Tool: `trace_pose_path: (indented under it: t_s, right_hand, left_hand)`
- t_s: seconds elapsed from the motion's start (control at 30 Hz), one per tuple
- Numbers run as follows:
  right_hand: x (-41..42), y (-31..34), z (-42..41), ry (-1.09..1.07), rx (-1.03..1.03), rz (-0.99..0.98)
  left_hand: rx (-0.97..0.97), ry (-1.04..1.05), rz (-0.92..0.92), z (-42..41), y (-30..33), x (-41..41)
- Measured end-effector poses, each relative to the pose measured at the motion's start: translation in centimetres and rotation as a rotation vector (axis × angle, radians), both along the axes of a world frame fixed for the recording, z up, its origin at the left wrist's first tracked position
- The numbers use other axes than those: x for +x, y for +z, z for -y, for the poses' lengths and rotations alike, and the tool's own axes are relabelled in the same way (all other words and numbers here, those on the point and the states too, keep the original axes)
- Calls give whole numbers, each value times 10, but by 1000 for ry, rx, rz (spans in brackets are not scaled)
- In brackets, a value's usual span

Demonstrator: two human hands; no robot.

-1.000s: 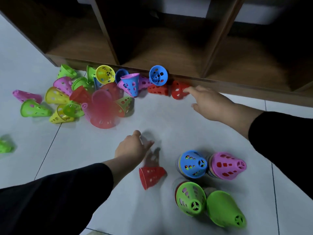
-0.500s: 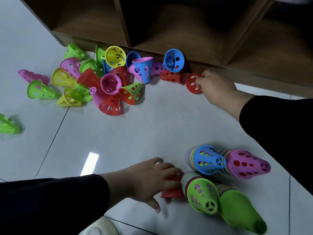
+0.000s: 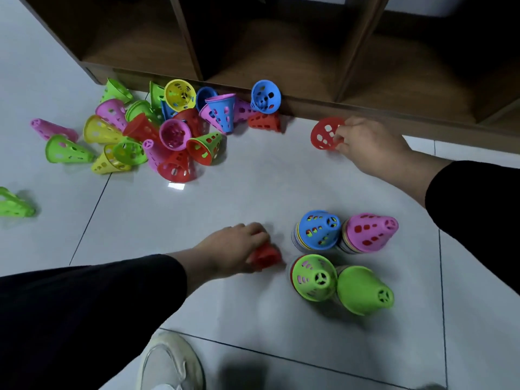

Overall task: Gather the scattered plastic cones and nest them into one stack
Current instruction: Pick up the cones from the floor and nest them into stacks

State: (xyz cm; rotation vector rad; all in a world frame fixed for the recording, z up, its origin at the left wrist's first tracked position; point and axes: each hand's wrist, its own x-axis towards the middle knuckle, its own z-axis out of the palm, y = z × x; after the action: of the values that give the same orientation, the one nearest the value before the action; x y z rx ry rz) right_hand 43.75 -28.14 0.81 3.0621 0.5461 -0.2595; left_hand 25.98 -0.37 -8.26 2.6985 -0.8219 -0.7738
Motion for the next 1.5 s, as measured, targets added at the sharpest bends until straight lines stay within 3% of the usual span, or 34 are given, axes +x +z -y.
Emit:
trace_pose_path:
  t_s: [0.13,0.3,0.57,0.67,0.83,0.97,1.07,1.33,1.5]
  right_hand:
    - [-34,24,10,-52,32,-1]
    - [-82,53,26,-72,151,34]
    - [-144,89,60,-241,506,26]
    - [-159,98,75,-244,469,-35]
    - [-169,99,84,-129,244,-232]
    - [-164,85,70,-54,123,-304]
    - [-157,73,57,-10,45,-311]
    - [-152,54,49,28,-75,-272]
    - [-150,46,50,40,-62,-242]
  left_hand:
    - [69,271,-62,0,13,2]
    - [-28,667,-193,10,32,-7]
    - [-736,1137,-555,24,68,-15]
    - [-838,1237,-555,33,83,-6]
    - [-812,1377,-532,55,98,10]
    - [-807,1326,-667,77,105,15]
    - [-752,1286,-631,91,103,13]
    - [-467,996,-217,107,117,38]
    - [-174,507,153,127,123,47]
